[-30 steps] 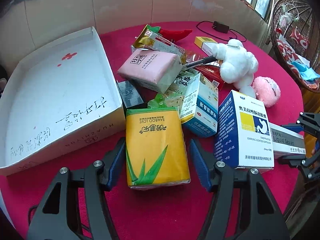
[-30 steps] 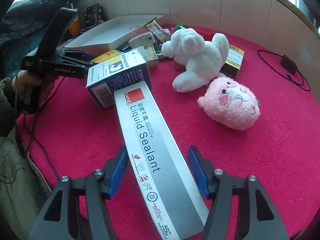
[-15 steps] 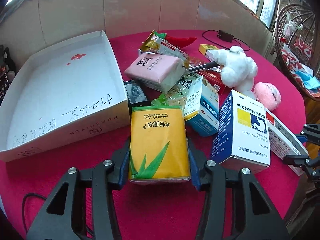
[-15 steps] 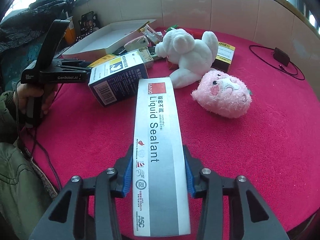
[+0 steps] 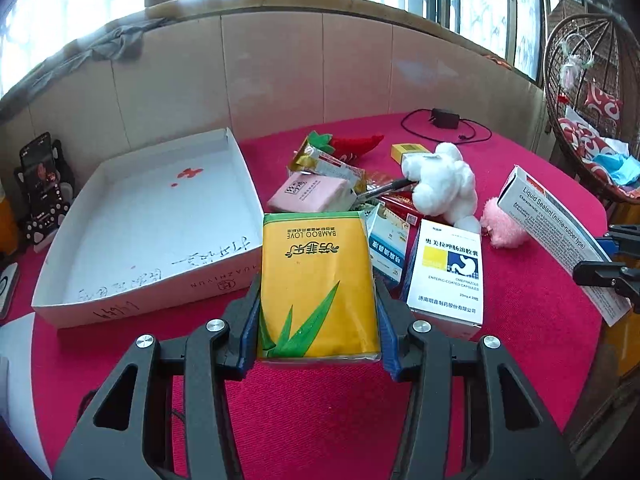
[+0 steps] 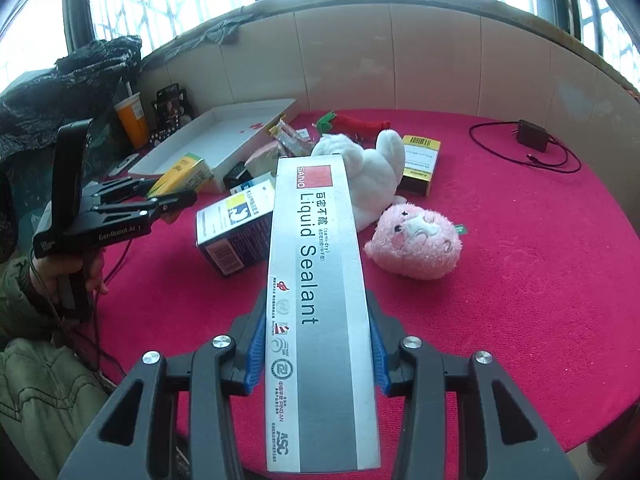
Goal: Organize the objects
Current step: 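Grasp the yellow Bamboo Love tissue pack with the left gripper, then carry the tissue pack with the left gripper toward the white tray while the right carries the sealant box there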
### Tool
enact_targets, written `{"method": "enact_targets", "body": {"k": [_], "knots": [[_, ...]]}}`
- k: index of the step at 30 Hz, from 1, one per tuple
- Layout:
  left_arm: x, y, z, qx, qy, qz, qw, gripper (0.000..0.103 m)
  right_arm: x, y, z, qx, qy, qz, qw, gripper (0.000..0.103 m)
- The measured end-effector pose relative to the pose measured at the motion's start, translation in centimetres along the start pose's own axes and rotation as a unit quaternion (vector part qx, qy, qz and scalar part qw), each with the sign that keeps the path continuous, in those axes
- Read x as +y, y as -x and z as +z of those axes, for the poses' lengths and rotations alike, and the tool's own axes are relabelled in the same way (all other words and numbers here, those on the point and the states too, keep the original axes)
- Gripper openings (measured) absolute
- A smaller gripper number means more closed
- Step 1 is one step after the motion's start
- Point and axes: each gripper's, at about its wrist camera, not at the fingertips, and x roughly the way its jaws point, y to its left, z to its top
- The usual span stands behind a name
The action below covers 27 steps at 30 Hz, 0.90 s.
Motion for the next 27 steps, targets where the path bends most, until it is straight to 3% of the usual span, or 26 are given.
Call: {"method": "enact_targets", "body": {"k": [9, 27], "knots": [[2.2, 2.6, 0.3, -0.029, 0.026, 0.036, 0.9986, 0.048, 0.0, 0.8, 2.9, -0.047, -0.047, -0.008, 0.998, 0.043], [6.5, 4.7, -0.3, -0.035, 0.083, 0.113, 0.9895, 0.048, 4.4, -1.8, 7.5, -0.059, -0.041, -0.003, 0.997, 0.043]]}}
